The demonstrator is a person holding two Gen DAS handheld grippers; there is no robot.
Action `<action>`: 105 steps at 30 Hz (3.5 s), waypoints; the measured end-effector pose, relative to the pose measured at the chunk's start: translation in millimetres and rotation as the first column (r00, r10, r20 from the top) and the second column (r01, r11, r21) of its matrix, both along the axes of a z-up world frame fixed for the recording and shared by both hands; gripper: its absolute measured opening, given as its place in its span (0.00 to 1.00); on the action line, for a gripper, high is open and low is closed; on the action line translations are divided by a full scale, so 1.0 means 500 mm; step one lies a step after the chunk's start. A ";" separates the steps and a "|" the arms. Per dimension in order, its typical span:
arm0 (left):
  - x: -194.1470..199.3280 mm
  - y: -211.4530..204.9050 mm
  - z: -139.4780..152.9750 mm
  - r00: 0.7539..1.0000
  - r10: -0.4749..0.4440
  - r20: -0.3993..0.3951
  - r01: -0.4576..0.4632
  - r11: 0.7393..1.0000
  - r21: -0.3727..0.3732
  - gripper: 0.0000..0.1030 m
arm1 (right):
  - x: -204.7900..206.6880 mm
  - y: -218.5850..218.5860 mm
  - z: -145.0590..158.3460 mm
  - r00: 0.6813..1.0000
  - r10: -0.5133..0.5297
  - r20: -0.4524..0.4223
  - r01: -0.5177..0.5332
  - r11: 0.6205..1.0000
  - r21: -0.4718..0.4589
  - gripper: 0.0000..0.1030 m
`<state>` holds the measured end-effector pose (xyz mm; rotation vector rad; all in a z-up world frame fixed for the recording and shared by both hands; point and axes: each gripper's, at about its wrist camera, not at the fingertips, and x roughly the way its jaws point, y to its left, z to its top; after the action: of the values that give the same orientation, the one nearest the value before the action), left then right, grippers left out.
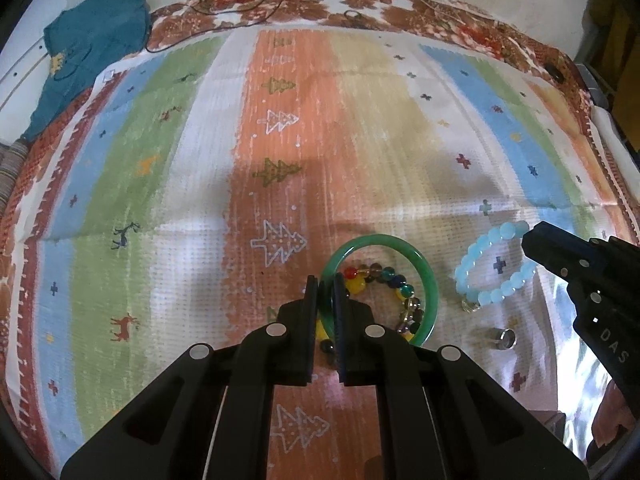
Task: Organize jewelry
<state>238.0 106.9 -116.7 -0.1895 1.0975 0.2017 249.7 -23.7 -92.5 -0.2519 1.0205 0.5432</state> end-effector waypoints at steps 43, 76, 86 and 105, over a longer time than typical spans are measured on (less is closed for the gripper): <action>-0.168 -0.098 0.179 0.983 -0.070 0.171 0.066 0.997 0.028 0.07 | -0.183 -0.067 0.164 0.990 -0.006 0.141 -0.008 0.995 0.104 0.12; -0.322 -0.173 0.208 0.973 -0.110 0.204 0.102 0.994 0.049 0.07 | -0.328 -0.117 0.178 0.991 0.036 0.133 -0.051 0.992 0.117 0.12; -0.318 -0.155 0.192 0.983 -0.091 0.162 0.094 0.996 -0.009 0.12 | -0.317 -0.127 0.173 0.993 0.005 0.118 -0.019 0.993 0.121 0.34; -0.265 -0.099 0.179 0.989 -0.015 0.147 0.014 1.000 0.012 0.36 | -0.260 -0.120 0.149 0.995 -0.018 0.095 0.009 0.996 0.092 0.39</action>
<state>105.4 57.4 -27.0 -0.1839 0.9511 0.1776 119.8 -83.7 -17.9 -0.1881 0.9013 0.5584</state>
